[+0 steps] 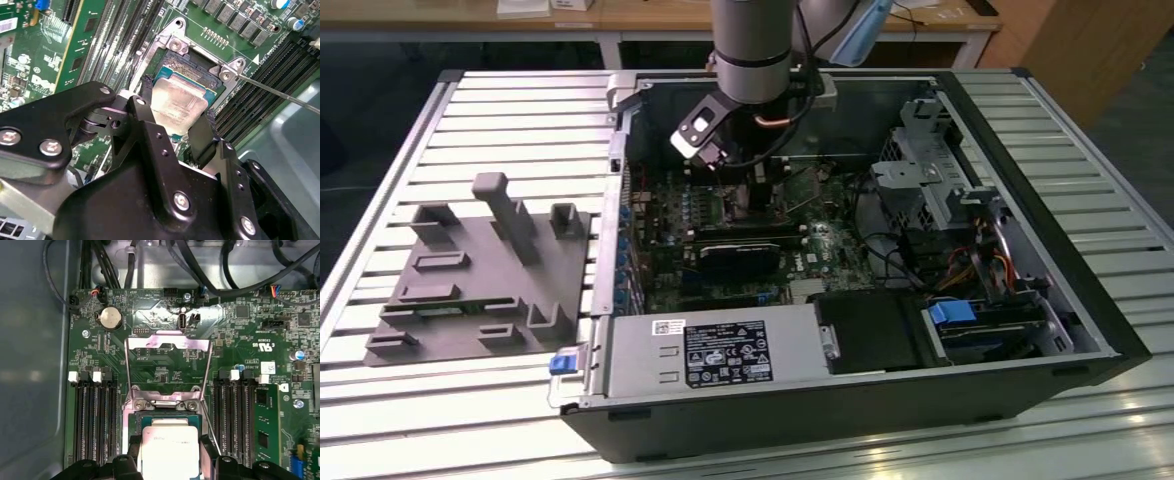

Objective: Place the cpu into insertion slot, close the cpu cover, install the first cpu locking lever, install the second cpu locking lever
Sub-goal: 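Place the cpu into insertion slot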

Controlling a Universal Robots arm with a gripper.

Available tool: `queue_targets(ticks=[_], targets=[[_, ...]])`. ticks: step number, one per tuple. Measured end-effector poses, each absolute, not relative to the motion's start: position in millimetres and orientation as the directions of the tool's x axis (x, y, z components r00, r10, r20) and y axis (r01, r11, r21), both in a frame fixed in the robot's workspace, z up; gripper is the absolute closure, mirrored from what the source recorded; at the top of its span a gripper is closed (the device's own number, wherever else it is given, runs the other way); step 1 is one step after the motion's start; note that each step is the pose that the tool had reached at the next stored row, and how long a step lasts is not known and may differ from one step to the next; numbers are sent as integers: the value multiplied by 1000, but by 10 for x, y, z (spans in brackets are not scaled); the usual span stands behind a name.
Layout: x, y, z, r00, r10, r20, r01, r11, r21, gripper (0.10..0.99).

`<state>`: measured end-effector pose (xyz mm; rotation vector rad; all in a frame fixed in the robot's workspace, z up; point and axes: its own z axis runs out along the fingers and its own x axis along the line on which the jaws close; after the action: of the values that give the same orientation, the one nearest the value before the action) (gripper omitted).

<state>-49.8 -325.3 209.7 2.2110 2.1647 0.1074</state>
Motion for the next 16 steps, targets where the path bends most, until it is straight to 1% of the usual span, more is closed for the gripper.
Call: queue_targets(ticks=[16], targets=[[-517,-3233,1954,26,1000,18,996,-27,81,545]])
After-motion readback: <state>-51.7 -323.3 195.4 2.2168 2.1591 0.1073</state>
